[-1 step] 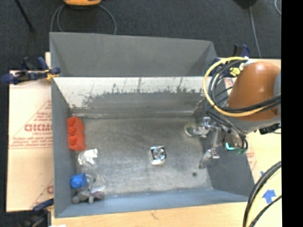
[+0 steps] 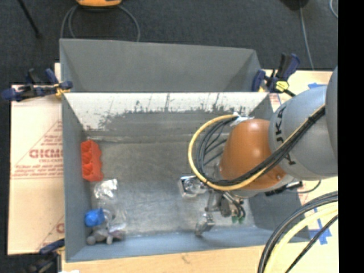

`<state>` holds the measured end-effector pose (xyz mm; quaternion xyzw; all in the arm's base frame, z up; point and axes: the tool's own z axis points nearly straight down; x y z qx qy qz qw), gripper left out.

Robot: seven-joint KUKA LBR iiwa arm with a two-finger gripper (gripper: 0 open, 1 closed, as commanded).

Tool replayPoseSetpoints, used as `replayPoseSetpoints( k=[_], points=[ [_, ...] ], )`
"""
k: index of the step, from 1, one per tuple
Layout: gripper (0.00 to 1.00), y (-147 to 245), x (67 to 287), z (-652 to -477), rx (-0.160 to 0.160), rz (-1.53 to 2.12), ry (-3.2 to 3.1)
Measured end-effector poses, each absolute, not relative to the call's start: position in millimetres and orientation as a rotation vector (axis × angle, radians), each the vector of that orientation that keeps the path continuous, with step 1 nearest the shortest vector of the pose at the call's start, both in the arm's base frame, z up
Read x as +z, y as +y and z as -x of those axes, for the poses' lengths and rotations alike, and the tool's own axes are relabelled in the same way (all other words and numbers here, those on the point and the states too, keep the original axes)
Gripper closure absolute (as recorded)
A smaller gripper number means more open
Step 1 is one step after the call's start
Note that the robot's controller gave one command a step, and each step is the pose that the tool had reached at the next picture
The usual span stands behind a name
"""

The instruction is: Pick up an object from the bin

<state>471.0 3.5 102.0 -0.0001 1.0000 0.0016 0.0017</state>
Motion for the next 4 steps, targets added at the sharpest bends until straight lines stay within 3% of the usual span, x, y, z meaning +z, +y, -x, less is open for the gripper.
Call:
replayPoseSetpoints(
  k=[1,2,3,4],
  points=[
    [0.00,22,89,-484.2,0.000,0.313,3.122],
    [0.00,51,93,-478.4,-0.006,0.816,3.014],
    [0.00,129,134,-535.4,0.003,0.905,2.994],
    [0.00,204,143,-496.2,0.007,0.642,3.073]
  ],
)
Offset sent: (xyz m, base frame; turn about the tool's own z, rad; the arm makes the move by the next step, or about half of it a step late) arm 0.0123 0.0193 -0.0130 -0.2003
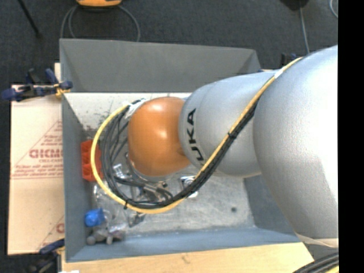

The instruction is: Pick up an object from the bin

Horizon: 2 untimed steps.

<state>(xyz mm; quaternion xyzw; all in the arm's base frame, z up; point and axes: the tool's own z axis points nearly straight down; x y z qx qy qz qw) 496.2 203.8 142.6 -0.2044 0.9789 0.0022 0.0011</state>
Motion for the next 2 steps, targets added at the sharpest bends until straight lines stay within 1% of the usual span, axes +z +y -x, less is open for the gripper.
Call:
replayPoseSetpoints(
  k=[1,2],
  points=[
    [0.00,223,116,-489.6,0.006,1.056,2.928],
    [0.00,230,175,-573.4,-0.003,1.636,2.671]
  ],
)
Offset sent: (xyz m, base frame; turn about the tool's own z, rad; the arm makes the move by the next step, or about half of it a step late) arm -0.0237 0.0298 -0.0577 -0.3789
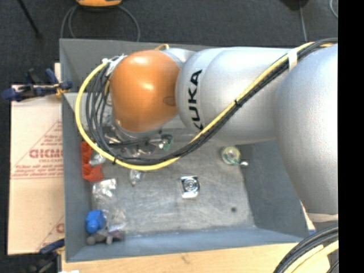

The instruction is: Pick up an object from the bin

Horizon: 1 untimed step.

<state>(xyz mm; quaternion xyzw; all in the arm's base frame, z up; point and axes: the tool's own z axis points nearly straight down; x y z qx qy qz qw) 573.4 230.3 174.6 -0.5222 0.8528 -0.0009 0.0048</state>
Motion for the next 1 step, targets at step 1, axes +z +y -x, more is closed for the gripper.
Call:
replayPoseSetpoints(
  k=[1],
  points=[
    [0.00,229.3,76.5,-566.0,-0.004,1.749,2.600]
  ],
)
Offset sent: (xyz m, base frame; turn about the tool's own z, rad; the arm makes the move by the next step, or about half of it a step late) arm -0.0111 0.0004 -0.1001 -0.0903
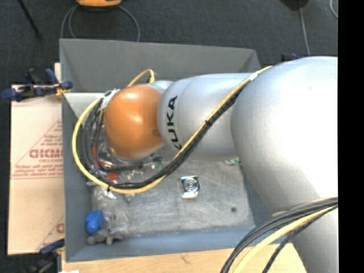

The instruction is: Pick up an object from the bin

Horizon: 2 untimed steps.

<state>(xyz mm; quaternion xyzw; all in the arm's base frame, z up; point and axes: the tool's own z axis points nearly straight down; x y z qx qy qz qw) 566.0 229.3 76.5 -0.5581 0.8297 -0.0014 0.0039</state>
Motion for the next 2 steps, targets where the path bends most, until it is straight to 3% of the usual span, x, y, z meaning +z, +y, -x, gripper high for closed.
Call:
replayPoseSetpoints(
  k=[1,2],
  points=[
    [0.00,223.4,75.1,-615.0,0.005,1.735,2.617],
    [1.00,221.8,78.2,-616.2,-0.003,1.733,2.617]
  ],
)
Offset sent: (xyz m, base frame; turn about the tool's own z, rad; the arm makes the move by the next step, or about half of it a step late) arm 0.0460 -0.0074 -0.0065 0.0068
